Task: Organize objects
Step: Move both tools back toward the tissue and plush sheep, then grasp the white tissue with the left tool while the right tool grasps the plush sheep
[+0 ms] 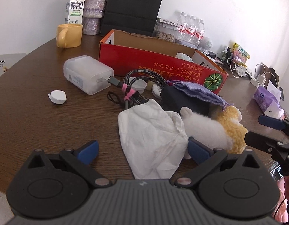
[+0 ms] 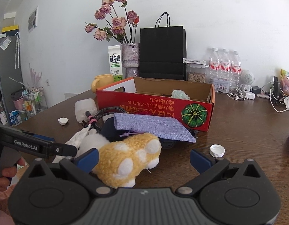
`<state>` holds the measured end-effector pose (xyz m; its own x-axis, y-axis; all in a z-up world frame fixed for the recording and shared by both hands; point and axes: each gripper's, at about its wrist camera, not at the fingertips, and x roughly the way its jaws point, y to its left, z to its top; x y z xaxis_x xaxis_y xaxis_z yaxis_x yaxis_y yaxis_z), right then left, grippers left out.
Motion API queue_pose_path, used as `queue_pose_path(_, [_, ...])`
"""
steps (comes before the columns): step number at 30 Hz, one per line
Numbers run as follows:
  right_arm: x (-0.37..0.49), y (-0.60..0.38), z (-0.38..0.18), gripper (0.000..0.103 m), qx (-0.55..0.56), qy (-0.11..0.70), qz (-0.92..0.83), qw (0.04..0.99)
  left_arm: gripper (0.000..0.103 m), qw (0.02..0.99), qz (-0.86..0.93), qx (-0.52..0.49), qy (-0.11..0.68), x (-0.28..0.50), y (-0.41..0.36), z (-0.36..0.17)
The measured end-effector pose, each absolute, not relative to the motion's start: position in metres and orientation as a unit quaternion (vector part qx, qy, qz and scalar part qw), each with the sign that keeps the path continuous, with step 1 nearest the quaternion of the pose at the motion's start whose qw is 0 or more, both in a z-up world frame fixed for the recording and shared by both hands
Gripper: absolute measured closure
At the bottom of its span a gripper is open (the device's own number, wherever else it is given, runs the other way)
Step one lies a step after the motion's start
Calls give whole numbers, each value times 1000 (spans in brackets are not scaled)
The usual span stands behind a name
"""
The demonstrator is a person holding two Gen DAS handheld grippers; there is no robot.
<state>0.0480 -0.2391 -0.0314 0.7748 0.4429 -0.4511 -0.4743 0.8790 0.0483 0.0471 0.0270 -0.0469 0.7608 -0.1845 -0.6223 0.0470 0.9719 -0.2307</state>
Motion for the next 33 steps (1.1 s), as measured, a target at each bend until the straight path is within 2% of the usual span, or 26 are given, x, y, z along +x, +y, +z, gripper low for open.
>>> queue_pose_path(2, [50, -241, -34, 0, -32, 231, 255, 939, 1, 932, -68, -103, 340, 46, 28, -48])
queue_pose_path(4, [53, -242, -37, 0, -32, 232, 267, 935, 9, 932, -77, -101, 339, 44, 28, -47])
queue_pose_path(7, [60, -246, -41, 0, -35, 234, 285, 929, 26, 932, -85, -94, 340, 42, 27, -46])
queue_pose_path(8, [62, -247, -42, 0, -35, 232, 295, 926, 35, 933, -81, -85, 341, 40, 26, -46])
queue_pose_path(19, [80, -236, -46, 0, -108, 223, 391, 886, 37, 935, -48, 23, 351, 24, 24, -47])
queue_pose_path(23, [88, -227, -48, 0, -115, 229, 405, 878, 35, 934, -46, 30, 352, 24, 26, -46])
queue_pose_path(25, [90, -225, -49, 0, -115, 232, 410, 875, 29, 937, -40, 30, 345, 23, 28, -44])
queue_pose_path(27, [91, -222, -51, 0, -118, 233, 410, 874, 7, 941, -32, 27, 335, 24, 29, -41])
queue_pose_path(28, [91, -221, -52, 0, -117, 233, 410, 874, 3, 943, -23, 27, 331, 24, 29, -40])
queue_pose_path(33, [90, -219, -54, 0, -112, 231, 405, 878, 0, 941, 17, 20, 337, 31, 29, -41])
